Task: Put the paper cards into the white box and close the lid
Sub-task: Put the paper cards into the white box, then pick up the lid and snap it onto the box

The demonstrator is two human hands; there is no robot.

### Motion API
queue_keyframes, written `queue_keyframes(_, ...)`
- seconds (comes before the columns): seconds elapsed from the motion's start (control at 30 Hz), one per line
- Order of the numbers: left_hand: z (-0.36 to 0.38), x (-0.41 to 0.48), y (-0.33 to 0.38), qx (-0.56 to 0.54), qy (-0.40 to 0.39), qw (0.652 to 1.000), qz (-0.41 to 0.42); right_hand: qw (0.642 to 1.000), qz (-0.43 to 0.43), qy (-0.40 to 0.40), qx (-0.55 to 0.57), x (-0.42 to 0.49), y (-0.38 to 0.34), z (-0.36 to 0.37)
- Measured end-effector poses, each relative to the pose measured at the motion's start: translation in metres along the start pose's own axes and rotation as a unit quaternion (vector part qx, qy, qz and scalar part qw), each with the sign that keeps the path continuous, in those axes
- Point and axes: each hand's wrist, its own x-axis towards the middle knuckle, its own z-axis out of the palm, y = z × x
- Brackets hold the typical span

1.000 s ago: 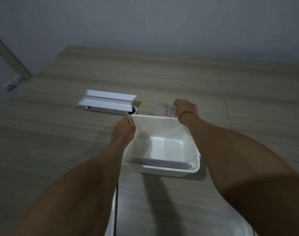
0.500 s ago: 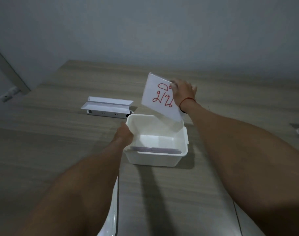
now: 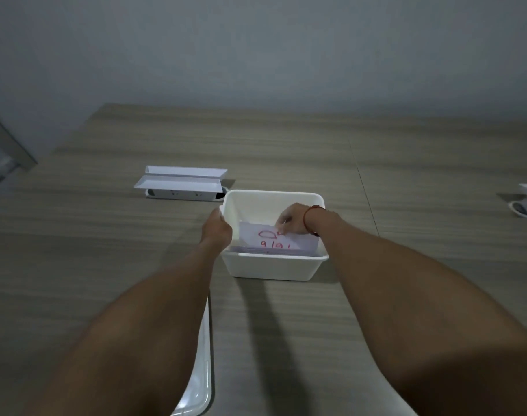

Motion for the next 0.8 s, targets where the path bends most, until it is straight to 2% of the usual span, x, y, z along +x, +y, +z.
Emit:
queue_keyframes(0.1,0.0,0.0,0.0,0.005,-0.008,1.0,0.004,0.996,0.013,-0.067,-0.063,-0.008,-0.005,0.0)
queue_keyframes(0.2,-0.006,-0.001,-0.001,0.033,-0.024,0.999,-0.01,0.995,0.043,-0.081,-0.03,-0.008,-0.014,-0.005)
queue_keyframes(0.37,-0.041,-0.01,-0.004,0.079,-0.025,0.996,0.019,0.998,-0.005,0.039,-0.038,-0.01,-0.052,-0.018)
queue_keyframes(0.5,-0.086,-0.017,-0.029,0.074,0.01,0.997,-0.03,0.993,-0.07,0.097,0.006,-0.017,-0.102,-0.012)
queue_keyframes(0.7,-0.141,-0.051,-0.093,0.118,0.047,0.986,-0.107,0.99,-0.121,0.073,-0.005,-0.027,-0.167,0.036)
queue_keyframes(0.8,-0.152,-0.071,-0.131,0.126,0.05,0.981,-0.142,0.991,-0.118,0.063,0.02,-0.03,-0.183,0.071)
